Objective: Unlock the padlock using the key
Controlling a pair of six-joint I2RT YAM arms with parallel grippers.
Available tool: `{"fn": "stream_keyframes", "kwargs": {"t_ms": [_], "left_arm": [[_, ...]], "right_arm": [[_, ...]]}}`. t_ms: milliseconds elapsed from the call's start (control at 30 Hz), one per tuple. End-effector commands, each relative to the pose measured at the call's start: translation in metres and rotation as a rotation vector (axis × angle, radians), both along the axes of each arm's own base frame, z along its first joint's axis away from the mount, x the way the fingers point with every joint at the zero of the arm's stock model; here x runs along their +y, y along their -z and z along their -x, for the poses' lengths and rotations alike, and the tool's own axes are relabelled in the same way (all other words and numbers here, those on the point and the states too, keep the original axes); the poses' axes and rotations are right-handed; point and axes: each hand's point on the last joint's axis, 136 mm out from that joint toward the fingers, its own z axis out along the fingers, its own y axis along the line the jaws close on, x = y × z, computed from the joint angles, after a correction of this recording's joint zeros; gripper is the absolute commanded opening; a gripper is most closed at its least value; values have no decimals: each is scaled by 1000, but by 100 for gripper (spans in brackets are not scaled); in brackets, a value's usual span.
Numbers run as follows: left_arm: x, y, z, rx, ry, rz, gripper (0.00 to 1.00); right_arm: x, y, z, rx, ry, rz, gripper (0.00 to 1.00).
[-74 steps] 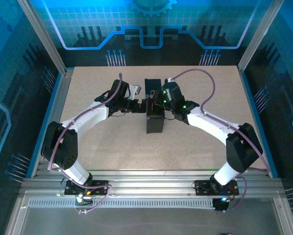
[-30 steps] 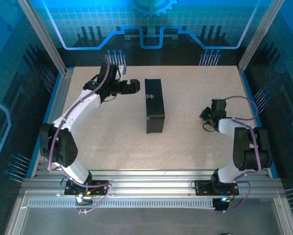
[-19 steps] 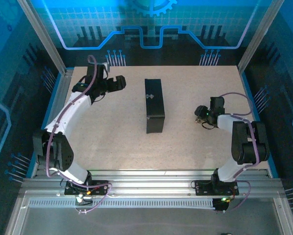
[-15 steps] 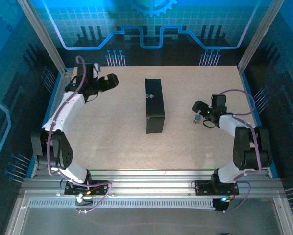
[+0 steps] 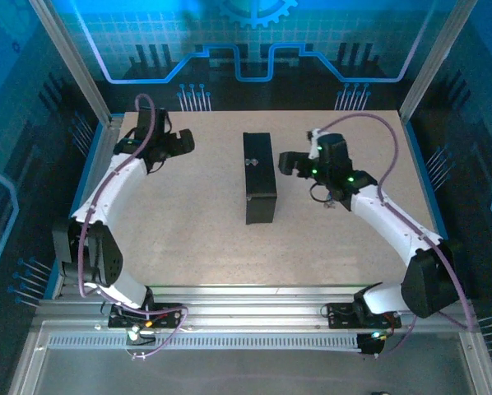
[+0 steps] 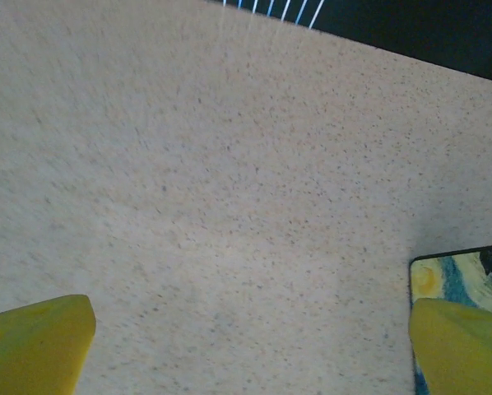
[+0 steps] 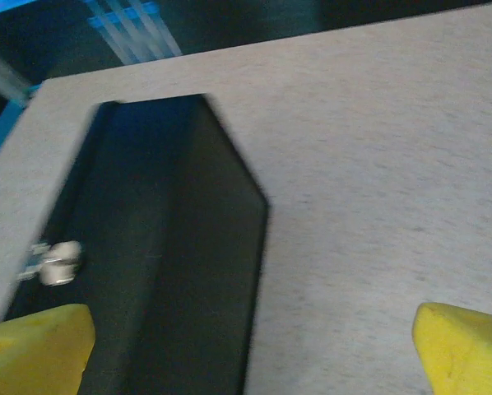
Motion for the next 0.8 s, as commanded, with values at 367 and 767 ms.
{"fn": "stream_keyframes", "kwargs": {"t_ms": [367, 767], "left_arm": [[63, -20, 25, -29, -239, -220, 99], [48, -2, 28, 55, -237, -265, 99]], "right_arm": [[78, 19, 19, 102, -134, 236, 100], [94, 33, 22, 153, -142, 217, 100]]}}
